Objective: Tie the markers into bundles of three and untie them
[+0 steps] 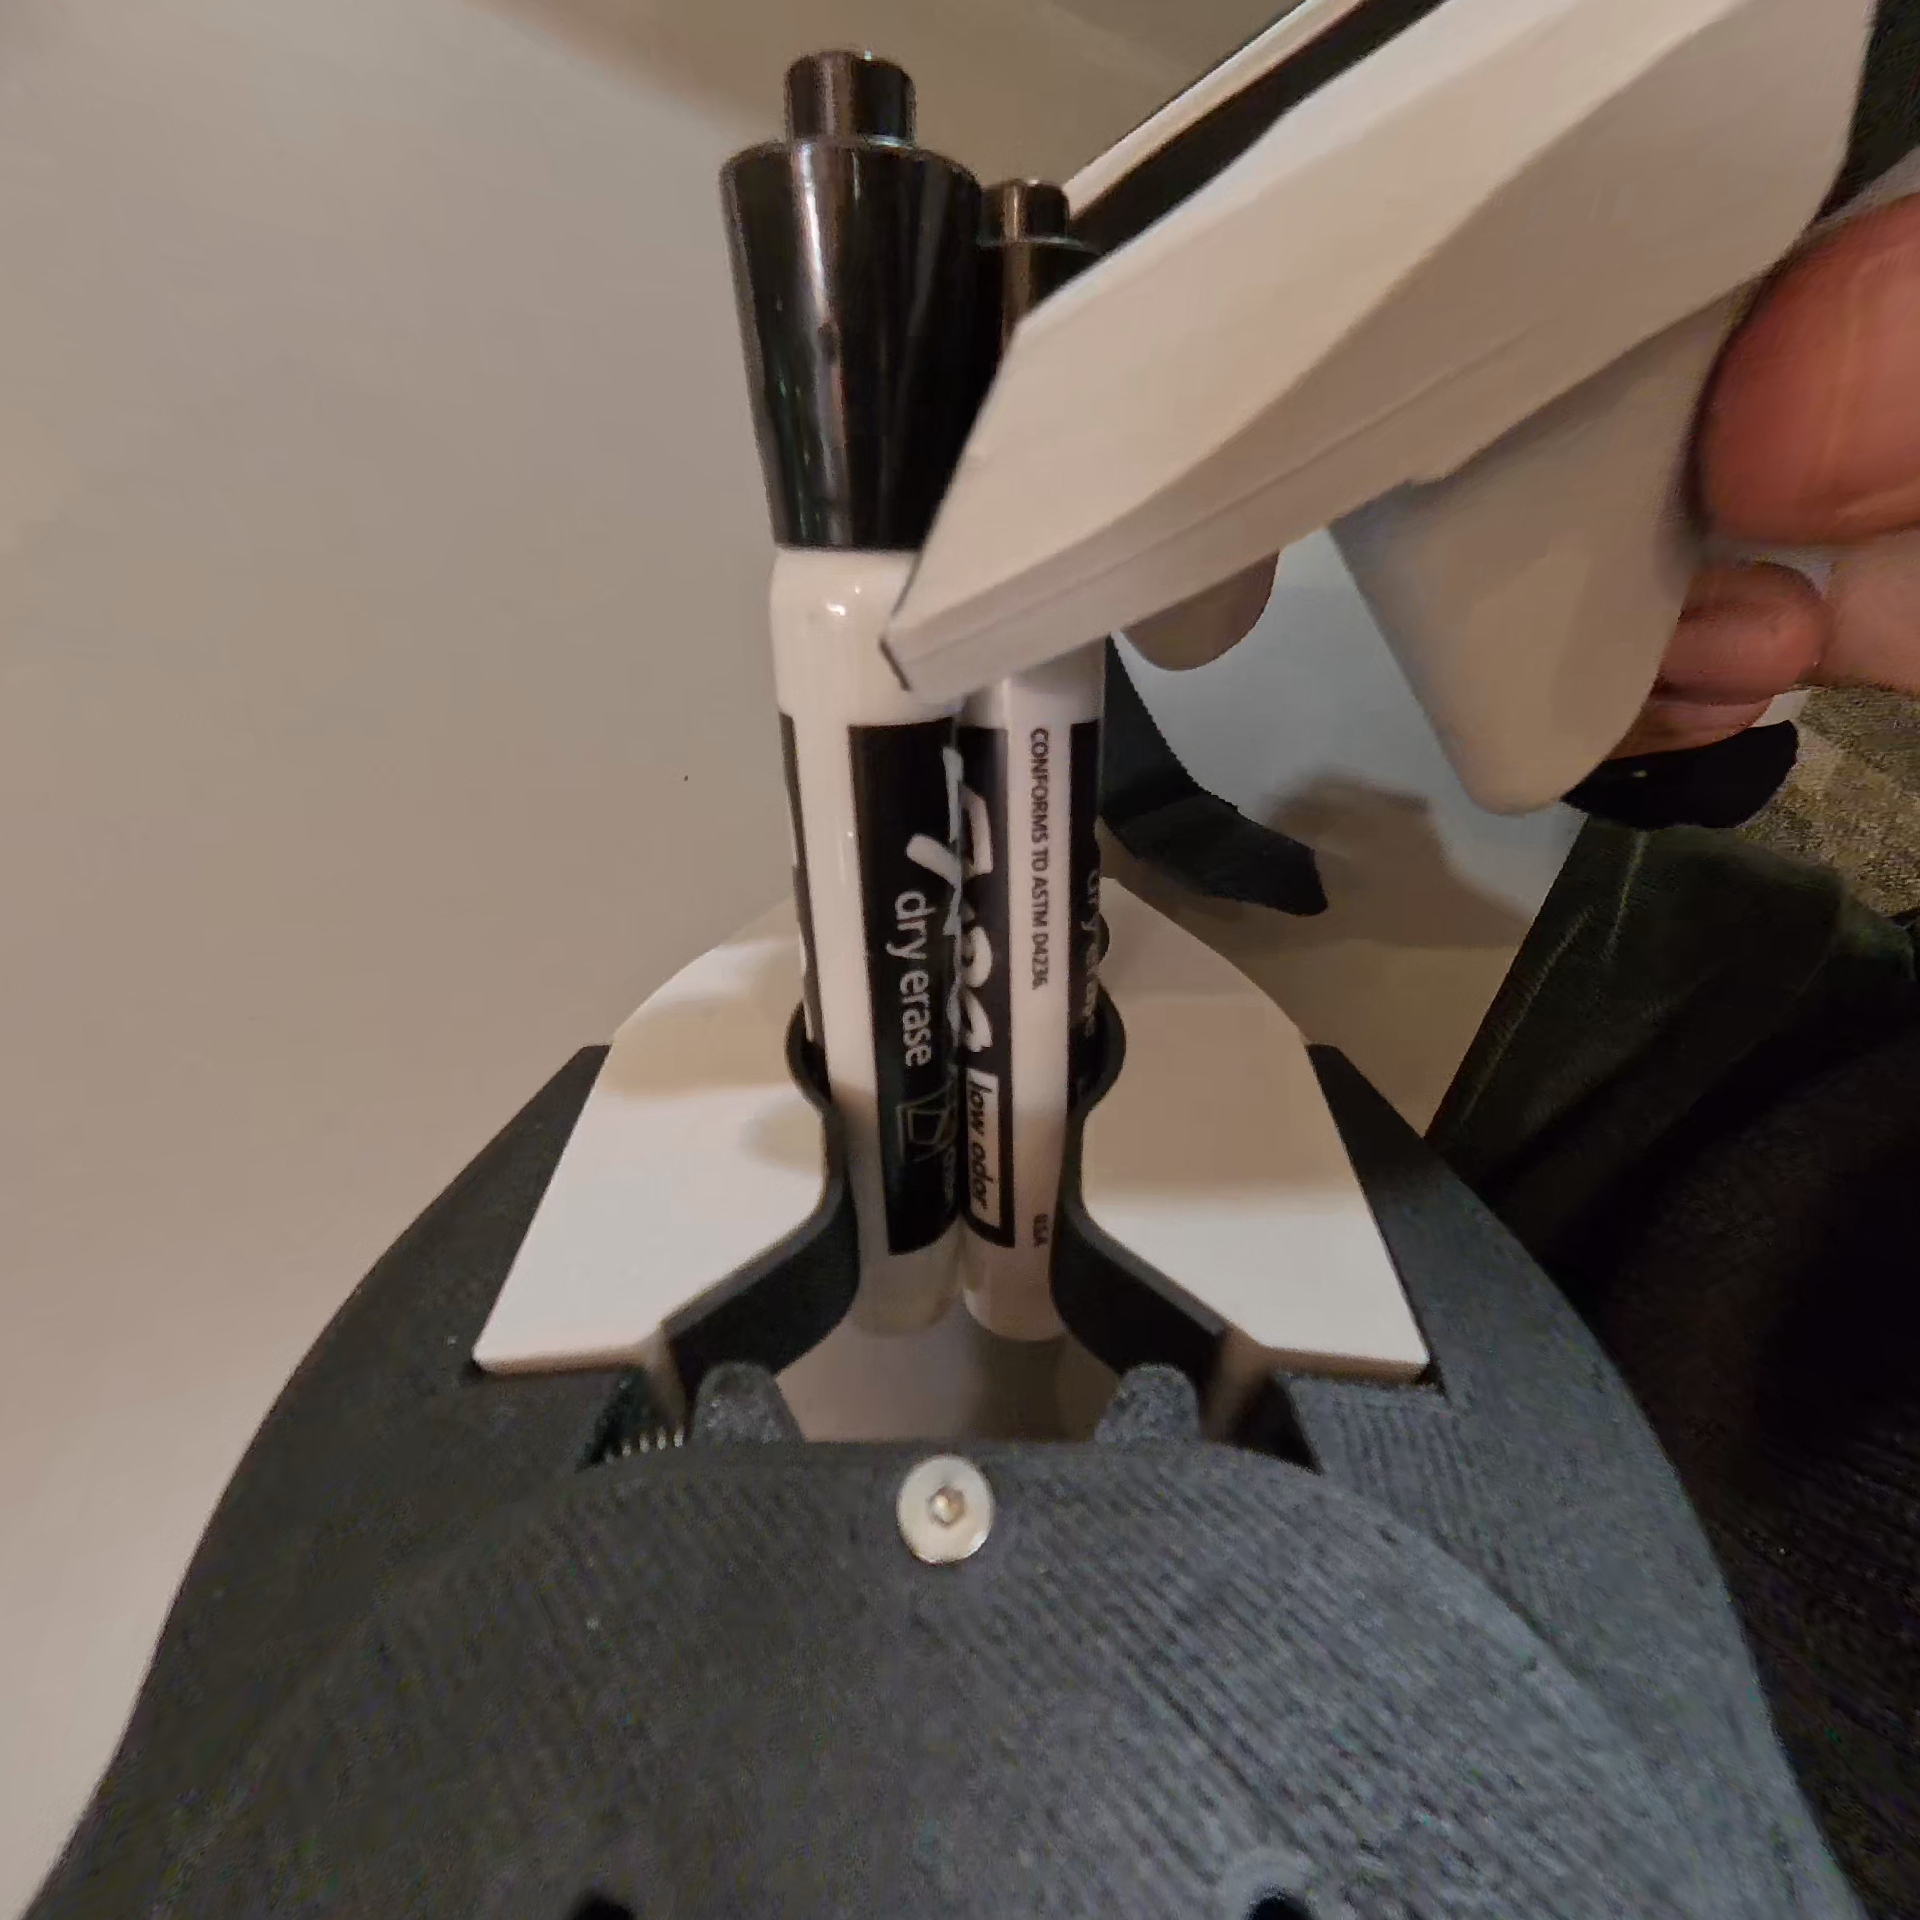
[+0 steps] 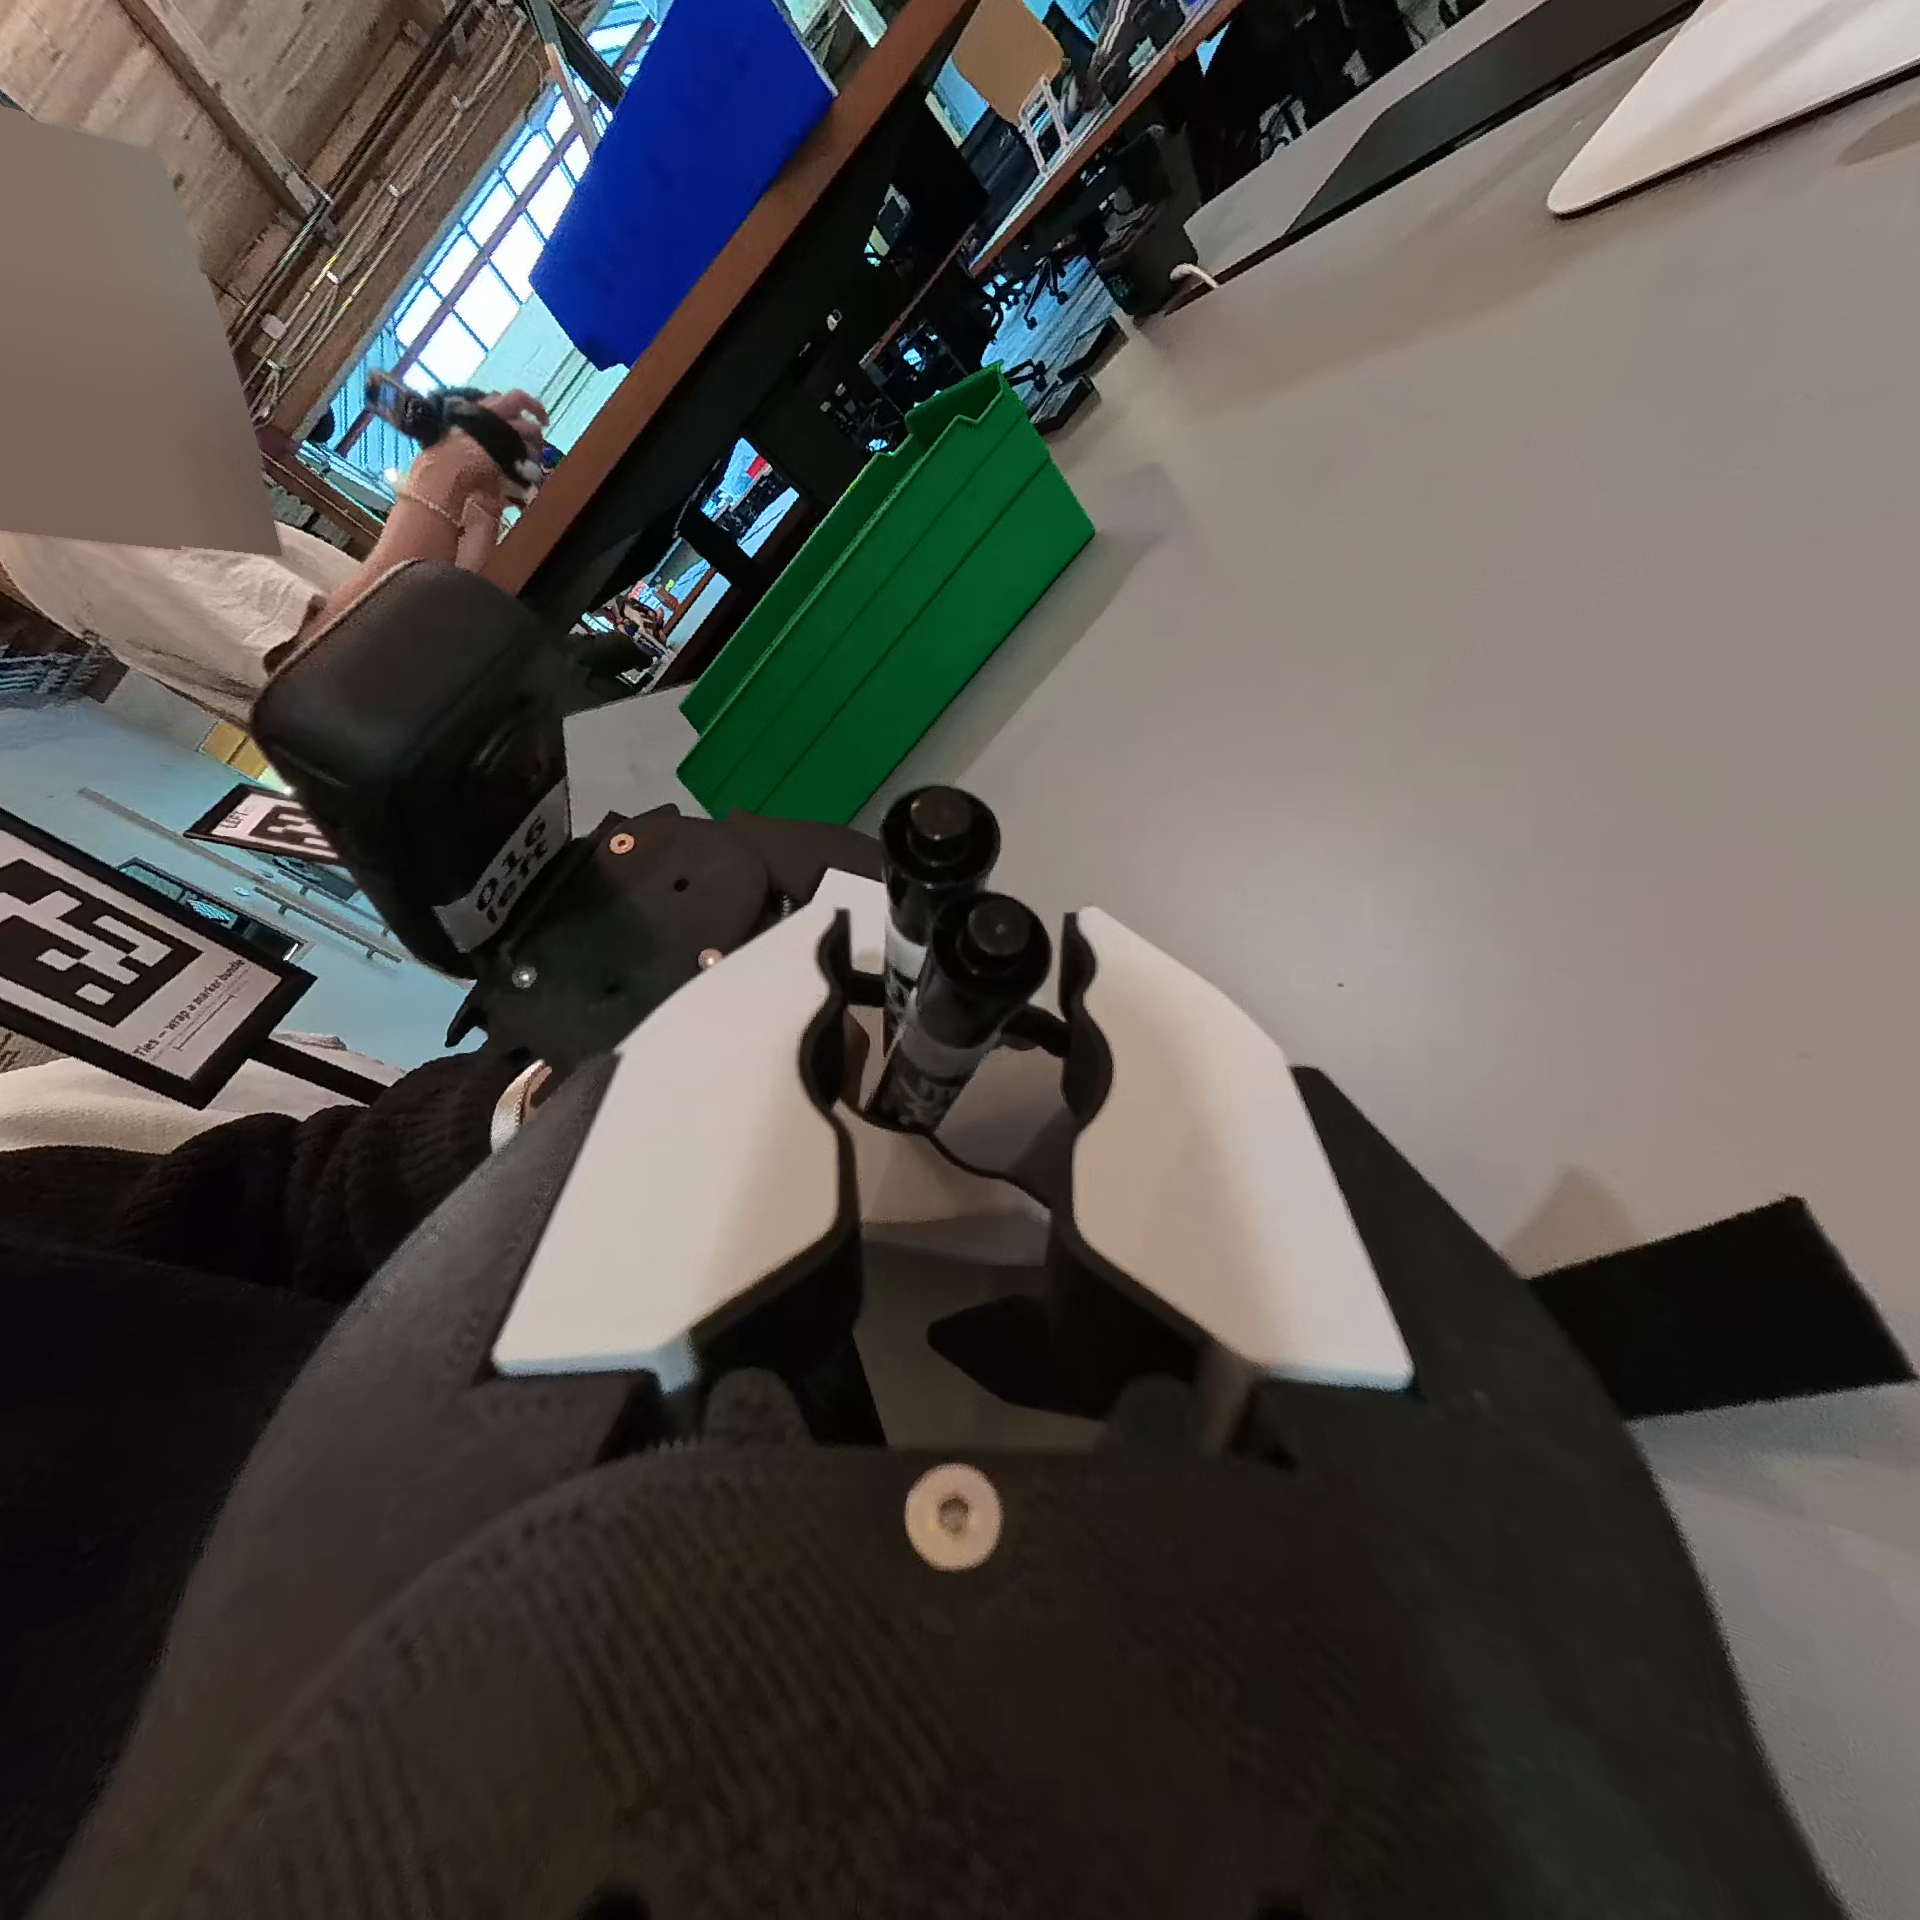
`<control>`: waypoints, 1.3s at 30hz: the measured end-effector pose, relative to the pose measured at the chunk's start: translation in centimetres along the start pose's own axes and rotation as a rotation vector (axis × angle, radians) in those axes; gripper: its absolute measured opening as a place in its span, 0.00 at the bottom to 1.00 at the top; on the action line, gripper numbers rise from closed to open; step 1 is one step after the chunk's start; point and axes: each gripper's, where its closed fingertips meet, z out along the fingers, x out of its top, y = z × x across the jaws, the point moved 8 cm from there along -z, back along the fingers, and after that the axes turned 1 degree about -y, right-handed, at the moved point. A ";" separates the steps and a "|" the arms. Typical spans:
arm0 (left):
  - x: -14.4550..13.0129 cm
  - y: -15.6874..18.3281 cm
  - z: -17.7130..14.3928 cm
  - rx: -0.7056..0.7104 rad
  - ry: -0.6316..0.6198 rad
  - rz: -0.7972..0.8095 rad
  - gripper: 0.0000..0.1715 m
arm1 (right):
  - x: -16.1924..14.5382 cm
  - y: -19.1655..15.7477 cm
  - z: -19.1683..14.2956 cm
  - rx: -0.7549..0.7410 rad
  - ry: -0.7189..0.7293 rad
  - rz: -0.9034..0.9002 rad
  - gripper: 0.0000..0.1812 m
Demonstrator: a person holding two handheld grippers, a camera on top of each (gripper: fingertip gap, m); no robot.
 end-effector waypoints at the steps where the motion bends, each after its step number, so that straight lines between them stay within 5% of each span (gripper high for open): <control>1: 0.0 0.1 0.0 0.002 -0.003 0.004 0.27 | 0.0 0.0 0.0 0.001 0.002 -0.001 0.19; 8: 0.0 0.2 0.1 0.000 -0.003 0.011 0.27 | -0.1 0.2 -0.2 0.015 0.003 0.032 0.11; 39: -0.2 -0.1 0.2 0.033 -0.026 0.030 0.27 | -0.1 -0.2 0.0 -0.026 -0.003 0.048 0.10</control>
